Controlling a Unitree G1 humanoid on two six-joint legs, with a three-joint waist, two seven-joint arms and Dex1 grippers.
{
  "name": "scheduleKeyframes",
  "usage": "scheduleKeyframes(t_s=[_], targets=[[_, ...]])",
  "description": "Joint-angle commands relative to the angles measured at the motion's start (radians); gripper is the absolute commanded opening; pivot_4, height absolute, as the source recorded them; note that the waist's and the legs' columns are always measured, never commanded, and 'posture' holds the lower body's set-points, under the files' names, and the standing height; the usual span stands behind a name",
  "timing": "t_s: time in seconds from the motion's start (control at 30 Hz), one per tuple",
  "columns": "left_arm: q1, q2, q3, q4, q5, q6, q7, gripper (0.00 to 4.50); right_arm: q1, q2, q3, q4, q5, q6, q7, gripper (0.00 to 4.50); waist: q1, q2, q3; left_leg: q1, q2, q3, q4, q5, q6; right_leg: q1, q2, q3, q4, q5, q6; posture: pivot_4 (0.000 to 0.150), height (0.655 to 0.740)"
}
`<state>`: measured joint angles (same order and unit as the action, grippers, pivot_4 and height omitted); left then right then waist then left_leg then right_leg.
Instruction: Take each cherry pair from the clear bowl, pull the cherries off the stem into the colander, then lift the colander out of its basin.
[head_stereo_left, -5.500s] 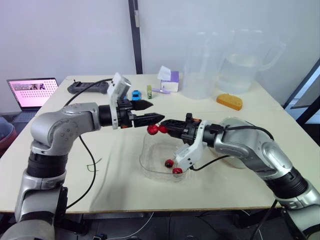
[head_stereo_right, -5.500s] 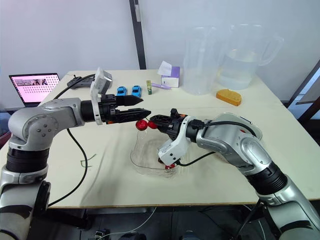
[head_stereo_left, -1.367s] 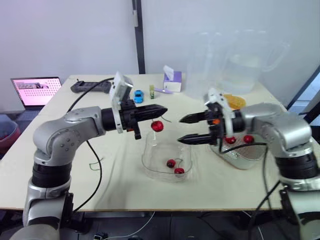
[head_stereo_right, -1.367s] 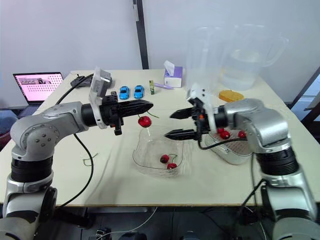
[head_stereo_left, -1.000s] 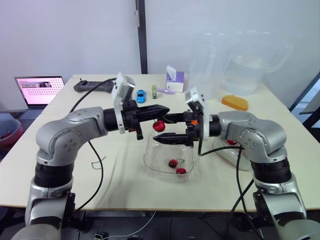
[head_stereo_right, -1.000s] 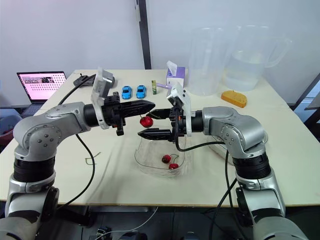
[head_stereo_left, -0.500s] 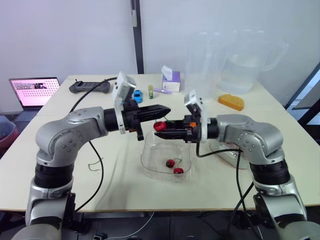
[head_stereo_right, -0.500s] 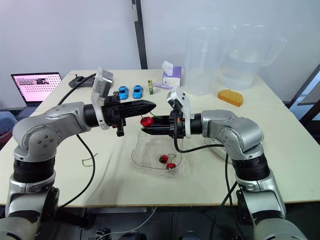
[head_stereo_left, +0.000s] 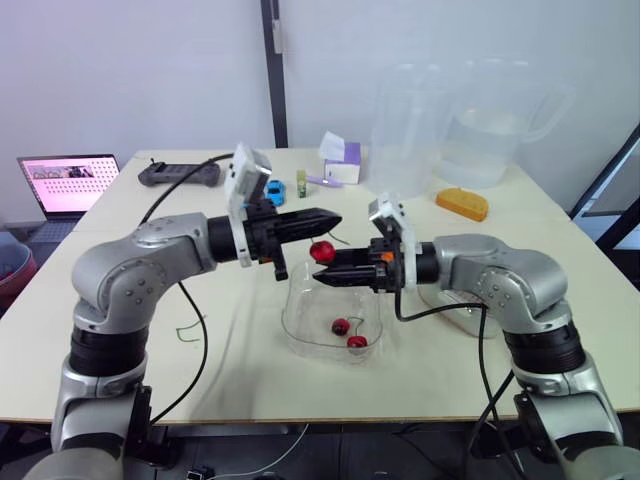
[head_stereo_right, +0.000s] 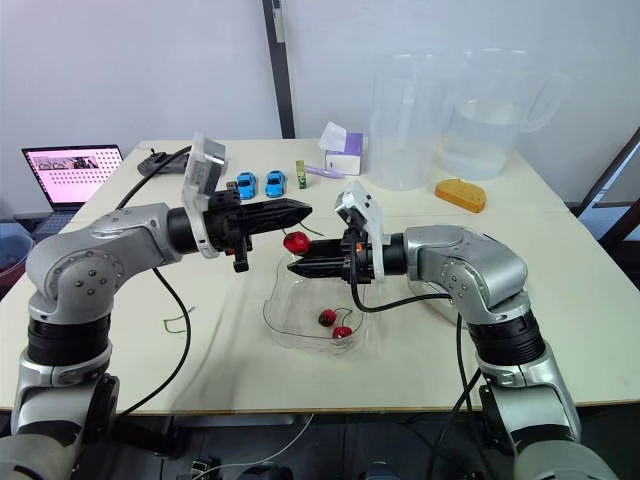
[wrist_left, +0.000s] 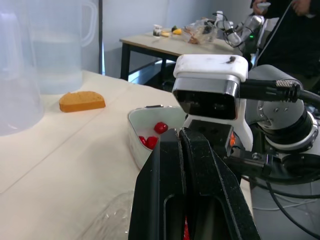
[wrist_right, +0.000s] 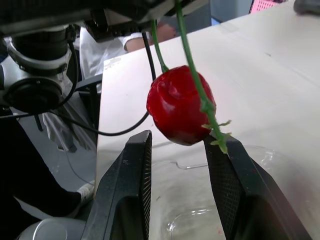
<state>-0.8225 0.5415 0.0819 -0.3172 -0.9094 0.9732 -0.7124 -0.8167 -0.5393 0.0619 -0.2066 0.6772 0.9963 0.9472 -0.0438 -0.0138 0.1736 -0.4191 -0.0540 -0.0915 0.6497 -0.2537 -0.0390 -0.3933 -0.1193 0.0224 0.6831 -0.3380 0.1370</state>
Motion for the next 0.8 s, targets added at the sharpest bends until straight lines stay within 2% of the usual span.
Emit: scheduleKeyframes(t_s=[0.03, 0.17, 0.4, 0.5, 0.6, 0.63, 0.7, 0.73, 0.8], targets=[[-0.013, 0.002, 0.008, -0.015, -0.002, -0.021, -0.002, 0.00, -0.034, 0.012, -0.040, -0.014, 0.041, -0.003, -0.012, 2.45, -0.001, 0.000, 0.000, 0.000, 0.000, 0.000, 0.000, 0.000, 0.000, 0.000, 0.000, 0.000, 0.000, 0.000, 0.000, 0.150, 0.7371], [-0.016, 0.000, 0.007, -0.012, 0.002, -0.023, -0.004, 0.00, -0.039, 0.026, -0.042, -0.015, 0.049, -0.012, -0.028, 4.28, 0.000, 0.000, 0.000, 0.000, 0.000, 0.000, 0.000, 0.000, 0.000, 0.000, 0.000, 0.000, 0.000, 0.000, 0.000, 0.150, 0.7371], [-0.018, -0.002, 0.008, -0.014, 0.004, -0.023, -0.001, 0.00, -0.048, 0.049, -0.036, -0.011, 0.062, -0.015, -0.047, 4.28, 0.000, 0.000, 0.000, 0.000, 0.000, 0.000, 0.000, 0.000, 0.000, 0.000, 0.000, 0.000, 0.000, 0.000, 0.000, 0.150, 0.7371], [-0.015, -0.002, 0.009, -0.019, 0.001, -0.020, 0.000, 0.00, -0.051, 0.057, -0.040, -0.004, 0.068, -0.012, -0.056, 3.45, 0.000, 0.000, 0.000, 0.000, 0.000, 0.000, 0.000, 0.000, 0.000, 0.000, 0.000, 0.000, 0.000, 0.000, 0.000, 0.150, 0.7371], [-0.011, 0.000, 0.010, -0.021, 0.001, -0.020, 0.000, 0.00, -0.049, 0.057, -0.039, -0.002, 0.072, -0.013, -0.059, 2.04, 0.000, 0.000, 0.000, 0.000, 0.000, 0.000, 0.000, 0.000, 0.000, 0.000, 0.000, 0.000, 0.000, 0.000, 0.000, 0.150, 0.7371], [-0.011, 0.000, 0.010, -0.021, 0.001, -0.021, 0.001, 0.00, -0.049, 0.056, -0.038, -0.001, 0.073, -0.015, -0.058, 1.44, 0.000, 0.000, 0.000, 0.000, 0.000, 0.000, 0.000, 0.000, 0.000, 0.000, 0.000, 0.000, 0.000, 0.000, 0.000, 0.150, 0.7371], [-0.011, 0.001, 0.011, -0.020, 0.001, -0.021, 0.001, 0.00, -0.047, 0.053, -0.033, 0.000, 0.070, -0.019, -0.055, 0.65, 0.000, 0.000, 0.000, 0.000, 0.000, 0.000, 0.000, 0.000, 0.000, 0.000, 0.000, 0.000, 0.000, 0.000, 0.000, 0.150, 0.7371], [-0.012, 0.001, 0.011, -0.021, 0.002, -0.021, 0.000, 0.00, -0.047, 0.050, -0.032, 0.000, 0.067, -0.020, -0.053, 0.43, 0.000, 0.000, 0.000, 0.000, 0.000, 0.000, 0.000, 0.000, 0.000, 0.000, 0.000, 0.000, 0.000, 0.000, 0.000, 0.150, 0.7371], [-0.012, 0.001, 0.012, -0.020, 0.001, -0.021, 0.001, 0.00, -0.046, 0.047, -0.028, 0.000, 0.063, -0.023, -0.050, 0.43, 0.000, 0.000, 0.000, 0.000, 0.000, 0.000, 0.000, 0.000, 0.000, 0.000, 0.000, 0.000, 0.000, 0.000, 0.000, 0.150, 0.7371]])
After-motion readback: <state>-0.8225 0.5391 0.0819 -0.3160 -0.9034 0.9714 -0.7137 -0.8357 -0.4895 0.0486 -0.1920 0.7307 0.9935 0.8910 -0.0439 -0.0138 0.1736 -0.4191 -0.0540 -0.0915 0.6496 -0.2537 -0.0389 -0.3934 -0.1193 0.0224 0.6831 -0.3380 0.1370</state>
